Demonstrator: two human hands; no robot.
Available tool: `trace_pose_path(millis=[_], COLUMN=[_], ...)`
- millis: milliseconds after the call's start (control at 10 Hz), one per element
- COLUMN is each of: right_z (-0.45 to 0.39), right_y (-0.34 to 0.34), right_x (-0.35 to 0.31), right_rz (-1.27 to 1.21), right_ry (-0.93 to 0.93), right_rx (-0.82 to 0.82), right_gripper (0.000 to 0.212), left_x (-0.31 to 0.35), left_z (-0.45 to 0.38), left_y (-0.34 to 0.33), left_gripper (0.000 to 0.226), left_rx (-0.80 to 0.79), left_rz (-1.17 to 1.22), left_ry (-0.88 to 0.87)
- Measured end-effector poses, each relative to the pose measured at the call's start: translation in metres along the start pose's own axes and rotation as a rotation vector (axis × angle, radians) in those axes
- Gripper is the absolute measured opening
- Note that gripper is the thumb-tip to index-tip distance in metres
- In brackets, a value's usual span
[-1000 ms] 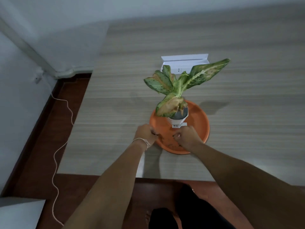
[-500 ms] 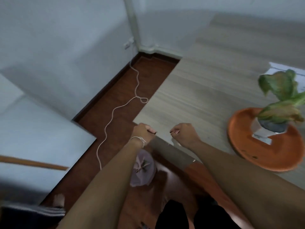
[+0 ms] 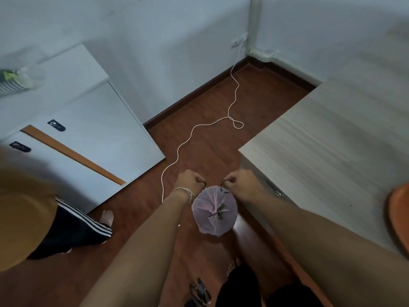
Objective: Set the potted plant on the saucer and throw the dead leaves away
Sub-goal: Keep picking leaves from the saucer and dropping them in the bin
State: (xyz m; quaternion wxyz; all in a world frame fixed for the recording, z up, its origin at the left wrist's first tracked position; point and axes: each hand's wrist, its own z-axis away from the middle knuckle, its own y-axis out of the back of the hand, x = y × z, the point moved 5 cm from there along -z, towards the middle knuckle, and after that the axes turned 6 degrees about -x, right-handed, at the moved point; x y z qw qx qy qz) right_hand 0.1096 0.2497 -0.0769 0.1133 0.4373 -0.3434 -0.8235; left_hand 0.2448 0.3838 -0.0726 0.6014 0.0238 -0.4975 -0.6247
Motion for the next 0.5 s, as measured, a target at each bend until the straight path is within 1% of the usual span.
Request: trace_pose_path(millis=[100,300,500], right_z=[-0.005,-0.005,0.007], right_y=[-0.001,0.002,0.023], right_x=[0.005,0.035,0.057], right_rz=[0.008,-0.029,-0.124], right_ry=[-0.041,-0.147,-0.173], right_rx=[-0.007,-0.055,0.035], right_gripper=[0.024,0.028,0.020], left_x=[-0.007,-0.014,0.012], left_z=[-0.007,-0.015,-0.024], left_y=[-0.001,-0.010,-0.021], left_gripper=[0.018,0.017,0.016], left_rx=[-0.010,-0.097,-0.132], left_rz=[-0.049,-0.158,-0.148], left_ry=[0.007,0.008,-0.042])
